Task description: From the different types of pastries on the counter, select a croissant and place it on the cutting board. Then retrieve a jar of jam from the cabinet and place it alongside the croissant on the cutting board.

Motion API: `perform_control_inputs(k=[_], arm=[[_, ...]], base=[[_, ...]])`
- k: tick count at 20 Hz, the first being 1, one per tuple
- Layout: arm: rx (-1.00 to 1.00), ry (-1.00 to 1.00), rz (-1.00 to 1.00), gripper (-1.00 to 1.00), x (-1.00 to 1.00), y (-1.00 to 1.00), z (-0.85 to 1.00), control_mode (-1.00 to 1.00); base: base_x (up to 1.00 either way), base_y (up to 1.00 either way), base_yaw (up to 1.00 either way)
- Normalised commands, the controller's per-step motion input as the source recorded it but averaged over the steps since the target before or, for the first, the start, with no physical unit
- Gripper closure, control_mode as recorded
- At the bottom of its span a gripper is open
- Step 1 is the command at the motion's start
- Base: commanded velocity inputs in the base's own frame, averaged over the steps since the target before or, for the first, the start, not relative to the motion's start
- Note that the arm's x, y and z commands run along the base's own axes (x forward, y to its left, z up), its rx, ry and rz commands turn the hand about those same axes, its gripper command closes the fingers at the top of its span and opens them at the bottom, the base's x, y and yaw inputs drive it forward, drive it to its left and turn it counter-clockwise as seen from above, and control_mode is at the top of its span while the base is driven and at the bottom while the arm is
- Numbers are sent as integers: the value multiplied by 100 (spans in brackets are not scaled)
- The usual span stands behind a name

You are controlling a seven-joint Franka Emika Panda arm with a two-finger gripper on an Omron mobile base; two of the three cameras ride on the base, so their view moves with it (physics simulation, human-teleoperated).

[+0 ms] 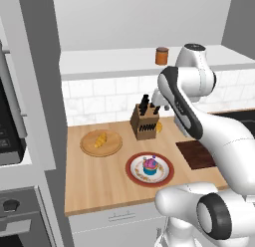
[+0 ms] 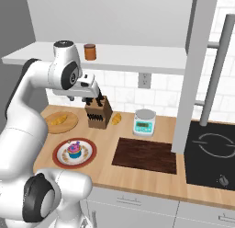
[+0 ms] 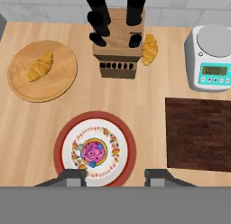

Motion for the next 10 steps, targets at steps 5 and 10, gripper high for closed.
perform_control_inputs(k=[5,10], arm=[[-1,-2,0,-100,0,0,0,-100],[0,0,0,-100,1,0,0,-100]], base=[[0,0,0],[0,0,0]])
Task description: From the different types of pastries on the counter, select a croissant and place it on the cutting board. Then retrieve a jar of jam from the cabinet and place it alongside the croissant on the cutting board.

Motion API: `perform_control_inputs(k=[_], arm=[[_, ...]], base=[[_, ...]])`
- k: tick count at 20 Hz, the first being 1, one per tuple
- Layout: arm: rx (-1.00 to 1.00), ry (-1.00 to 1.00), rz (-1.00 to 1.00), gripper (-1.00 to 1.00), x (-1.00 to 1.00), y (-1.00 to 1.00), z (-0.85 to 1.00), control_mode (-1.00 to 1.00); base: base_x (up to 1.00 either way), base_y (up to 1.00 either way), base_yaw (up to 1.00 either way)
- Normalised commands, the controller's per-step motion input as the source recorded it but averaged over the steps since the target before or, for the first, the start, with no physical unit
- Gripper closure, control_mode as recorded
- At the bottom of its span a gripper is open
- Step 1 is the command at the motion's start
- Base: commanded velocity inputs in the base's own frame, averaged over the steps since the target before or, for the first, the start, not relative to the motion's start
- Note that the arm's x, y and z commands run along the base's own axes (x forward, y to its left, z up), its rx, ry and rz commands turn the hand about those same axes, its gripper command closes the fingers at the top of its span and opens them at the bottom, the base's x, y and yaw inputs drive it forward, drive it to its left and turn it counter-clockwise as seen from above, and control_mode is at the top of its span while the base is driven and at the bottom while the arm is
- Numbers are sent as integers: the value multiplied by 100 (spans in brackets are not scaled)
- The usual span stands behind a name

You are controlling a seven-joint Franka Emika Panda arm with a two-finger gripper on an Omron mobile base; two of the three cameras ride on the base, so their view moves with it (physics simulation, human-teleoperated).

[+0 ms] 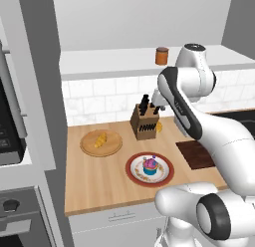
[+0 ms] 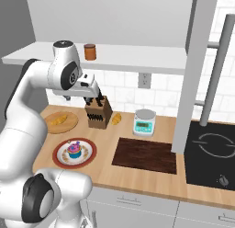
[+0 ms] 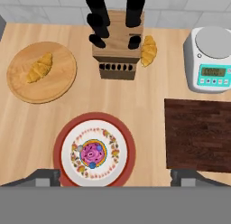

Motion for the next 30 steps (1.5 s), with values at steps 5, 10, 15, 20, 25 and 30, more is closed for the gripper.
perform_control_inputs(k=[5,10,15,20,25,30], arm=[[0,0,0,-100,0,0,0,-100],[-4,-2,0,-100,0,0,0,-100],[-4,-29,-1,-100,12,-1,39,-100],[0,-7,0,-100,40,-8,54,-100],[-2,-10,0,-100,49,0,71,-100],[-2,-10,0,-100,30,0,64,-100]], base=[[0,0,0],[0,0,0],[0,0,0],[0,0,0],[0,0,0],[0,0,0]])
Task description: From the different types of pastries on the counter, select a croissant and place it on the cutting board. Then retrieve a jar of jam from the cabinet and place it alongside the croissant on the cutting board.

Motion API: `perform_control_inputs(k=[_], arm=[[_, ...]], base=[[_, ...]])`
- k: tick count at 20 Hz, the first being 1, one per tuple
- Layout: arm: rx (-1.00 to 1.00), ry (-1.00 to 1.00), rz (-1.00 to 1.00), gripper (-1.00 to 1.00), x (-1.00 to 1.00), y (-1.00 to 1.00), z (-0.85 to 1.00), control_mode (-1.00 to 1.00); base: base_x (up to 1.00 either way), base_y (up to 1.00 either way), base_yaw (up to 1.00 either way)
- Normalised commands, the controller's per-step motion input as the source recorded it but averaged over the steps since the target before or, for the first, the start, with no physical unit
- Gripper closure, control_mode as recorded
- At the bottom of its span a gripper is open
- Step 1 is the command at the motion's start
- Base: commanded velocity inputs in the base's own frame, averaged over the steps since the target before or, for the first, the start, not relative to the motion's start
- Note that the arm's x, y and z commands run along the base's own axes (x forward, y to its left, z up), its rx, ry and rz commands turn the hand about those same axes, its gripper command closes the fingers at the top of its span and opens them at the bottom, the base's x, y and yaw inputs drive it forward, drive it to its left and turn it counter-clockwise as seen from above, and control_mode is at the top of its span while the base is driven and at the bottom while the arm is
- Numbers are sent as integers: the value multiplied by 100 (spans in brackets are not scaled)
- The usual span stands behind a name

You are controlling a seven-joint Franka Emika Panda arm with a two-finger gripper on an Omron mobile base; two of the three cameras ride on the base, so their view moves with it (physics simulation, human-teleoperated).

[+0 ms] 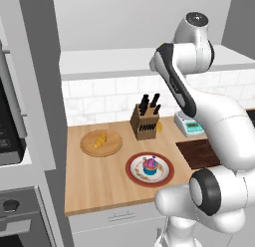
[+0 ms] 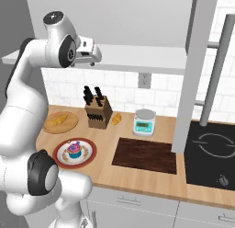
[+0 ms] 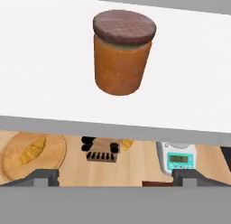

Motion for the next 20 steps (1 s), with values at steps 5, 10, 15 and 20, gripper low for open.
perform_control_inputs(k=[5,10,15,20], arm=[[0,-15,0,-100,9,0,34,-100],[0,-12,0,-100,20,0,0,-100],[-1,-14,0,-100,35,0,0,-100],[0,0,0,-100,43,0,0,-100]], base=[[0,0,0],[0,0,0],[0,0,0],[0,0,0]])
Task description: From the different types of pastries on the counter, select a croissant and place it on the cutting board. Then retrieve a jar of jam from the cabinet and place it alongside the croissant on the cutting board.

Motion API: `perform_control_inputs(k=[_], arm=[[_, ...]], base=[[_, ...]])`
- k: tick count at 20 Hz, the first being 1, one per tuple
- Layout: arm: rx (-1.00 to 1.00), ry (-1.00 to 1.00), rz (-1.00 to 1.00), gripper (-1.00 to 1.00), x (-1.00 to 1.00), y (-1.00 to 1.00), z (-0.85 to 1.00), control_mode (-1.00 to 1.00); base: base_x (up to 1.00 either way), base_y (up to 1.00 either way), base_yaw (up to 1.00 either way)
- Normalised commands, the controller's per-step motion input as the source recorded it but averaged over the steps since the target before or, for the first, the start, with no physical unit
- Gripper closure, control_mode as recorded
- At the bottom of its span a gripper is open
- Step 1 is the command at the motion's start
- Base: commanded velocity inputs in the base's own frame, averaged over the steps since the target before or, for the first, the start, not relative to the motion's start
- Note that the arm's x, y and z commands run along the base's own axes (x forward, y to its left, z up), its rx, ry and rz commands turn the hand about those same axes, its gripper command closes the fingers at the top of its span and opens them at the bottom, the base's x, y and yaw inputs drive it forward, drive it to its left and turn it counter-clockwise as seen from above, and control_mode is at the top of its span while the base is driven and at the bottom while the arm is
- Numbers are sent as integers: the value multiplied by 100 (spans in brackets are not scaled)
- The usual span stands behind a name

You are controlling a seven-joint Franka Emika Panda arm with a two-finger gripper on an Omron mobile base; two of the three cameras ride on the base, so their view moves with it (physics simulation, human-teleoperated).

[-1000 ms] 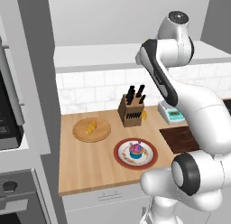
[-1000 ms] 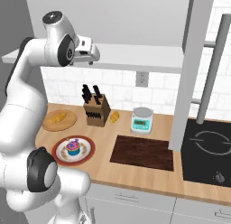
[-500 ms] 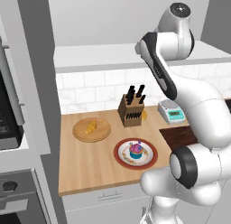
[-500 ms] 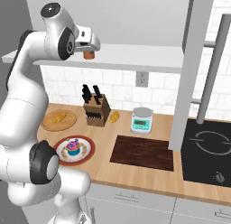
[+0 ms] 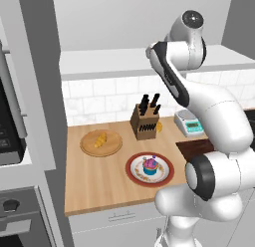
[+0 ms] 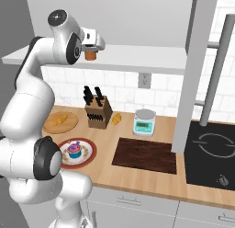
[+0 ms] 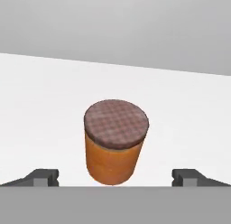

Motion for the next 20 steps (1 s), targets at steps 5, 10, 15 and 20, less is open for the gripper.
perform_control_inputs(k=[5,10,15,20], arm=[[0,0,0,-100,11,0,2,-100],[0,0,0,-100,0,0,0,-100],[0,0,0,-100,19,0,-1,-100],[0,-2,0,-100,27,0,0,-100]], base=[[0,0,0],[0,0,0],[0,0,0],[0,0,0]])
